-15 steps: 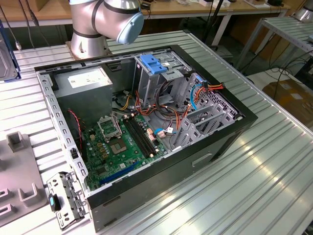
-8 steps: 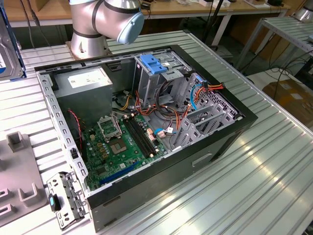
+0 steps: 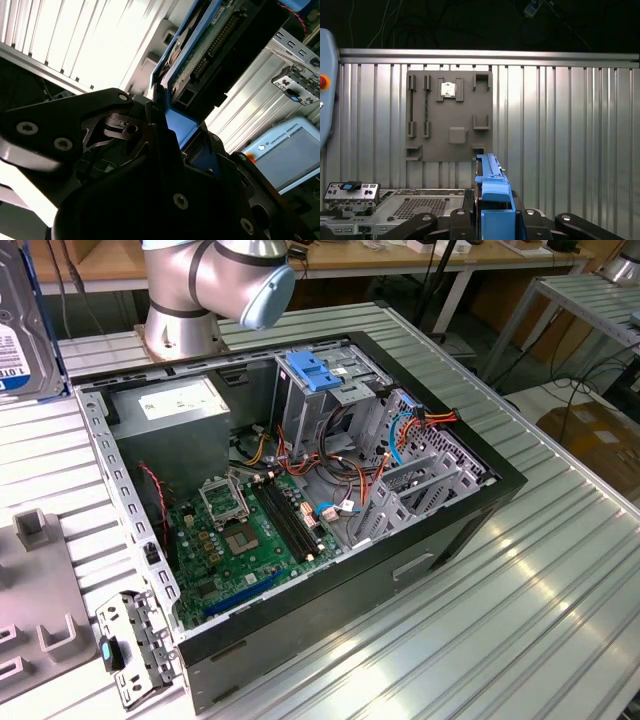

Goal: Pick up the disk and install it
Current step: 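Pick up the disk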

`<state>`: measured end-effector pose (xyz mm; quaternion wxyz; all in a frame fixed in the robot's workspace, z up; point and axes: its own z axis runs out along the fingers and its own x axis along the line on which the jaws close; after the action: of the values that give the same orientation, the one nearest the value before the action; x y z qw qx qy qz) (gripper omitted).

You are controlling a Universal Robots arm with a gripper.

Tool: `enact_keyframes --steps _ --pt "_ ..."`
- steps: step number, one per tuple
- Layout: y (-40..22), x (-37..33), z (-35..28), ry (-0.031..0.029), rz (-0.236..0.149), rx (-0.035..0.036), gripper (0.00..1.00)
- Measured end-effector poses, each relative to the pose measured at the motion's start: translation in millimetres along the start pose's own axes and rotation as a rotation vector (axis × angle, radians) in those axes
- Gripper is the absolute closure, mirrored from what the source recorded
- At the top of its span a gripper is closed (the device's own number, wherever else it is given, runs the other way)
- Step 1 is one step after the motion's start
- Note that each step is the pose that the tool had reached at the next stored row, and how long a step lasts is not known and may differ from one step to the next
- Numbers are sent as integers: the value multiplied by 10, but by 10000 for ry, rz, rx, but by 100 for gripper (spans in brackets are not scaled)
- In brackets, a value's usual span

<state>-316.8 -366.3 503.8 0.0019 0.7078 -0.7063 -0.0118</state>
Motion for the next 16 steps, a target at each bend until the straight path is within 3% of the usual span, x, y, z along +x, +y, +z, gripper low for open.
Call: enact_keyframes --steps 12,16 --pt "-234 0 -5 0 1 -26 63" --pt "-363 2 -7 0 1 -50 63"
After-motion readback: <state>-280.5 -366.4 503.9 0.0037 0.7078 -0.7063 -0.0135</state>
